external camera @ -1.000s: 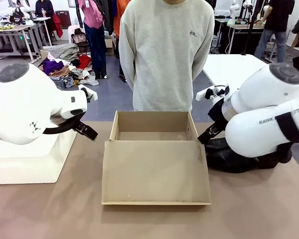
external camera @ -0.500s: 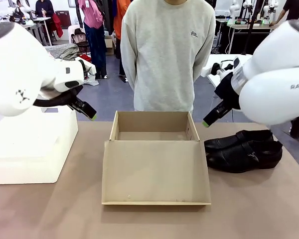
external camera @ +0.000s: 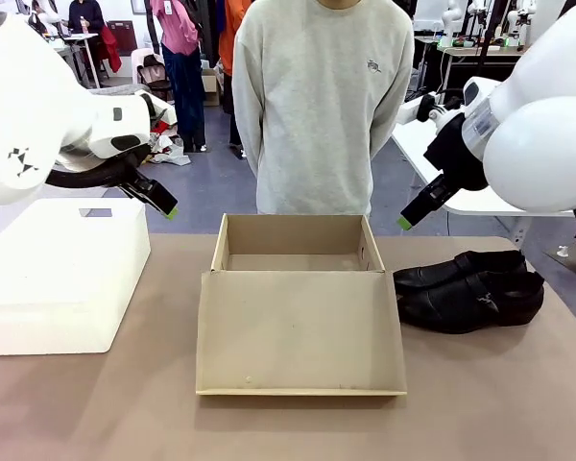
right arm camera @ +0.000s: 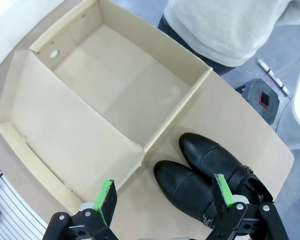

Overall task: Pack the shoes into the box.
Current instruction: Place one shoe of the Shoes into the Shoes Box.

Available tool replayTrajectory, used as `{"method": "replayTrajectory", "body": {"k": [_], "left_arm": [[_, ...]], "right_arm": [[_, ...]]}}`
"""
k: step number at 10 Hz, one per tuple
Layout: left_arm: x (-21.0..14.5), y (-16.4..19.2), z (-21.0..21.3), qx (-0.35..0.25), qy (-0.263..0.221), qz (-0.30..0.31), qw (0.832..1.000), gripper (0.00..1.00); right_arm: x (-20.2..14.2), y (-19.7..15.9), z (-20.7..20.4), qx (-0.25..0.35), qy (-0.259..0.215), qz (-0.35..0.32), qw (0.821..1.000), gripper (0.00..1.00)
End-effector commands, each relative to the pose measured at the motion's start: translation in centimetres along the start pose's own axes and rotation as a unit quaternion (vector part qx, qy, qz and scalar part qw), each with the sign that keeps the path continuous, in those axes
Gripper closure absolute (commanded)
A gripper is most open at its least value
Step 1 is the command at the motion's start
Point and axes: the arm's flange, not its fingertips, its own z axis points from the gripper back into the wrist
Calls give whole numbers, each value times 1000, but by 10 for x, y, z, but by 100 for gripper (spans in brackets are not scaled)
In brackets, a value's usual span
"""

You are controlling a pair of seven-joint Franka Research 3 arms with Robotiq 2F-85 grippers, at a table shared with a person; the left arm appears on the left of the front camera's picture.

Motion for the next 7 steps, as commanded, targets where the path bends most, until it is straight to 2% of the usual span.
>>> {"method": "replayTrajectory", "body": {"k": [1,3,7], "left_arm": [[-1,7,6,-27,-43,-61,997,0],[-1,15,15,-51,-73,-94,992,0],[1,29,41,-138,-126,-166,968,0]], "right_arm": [[-5,-8,6,37,-33,28,998,0],[-6,-11,15,60,-63,59,994,0],[-6,-13,35,110,-129,127,977,0]]}}
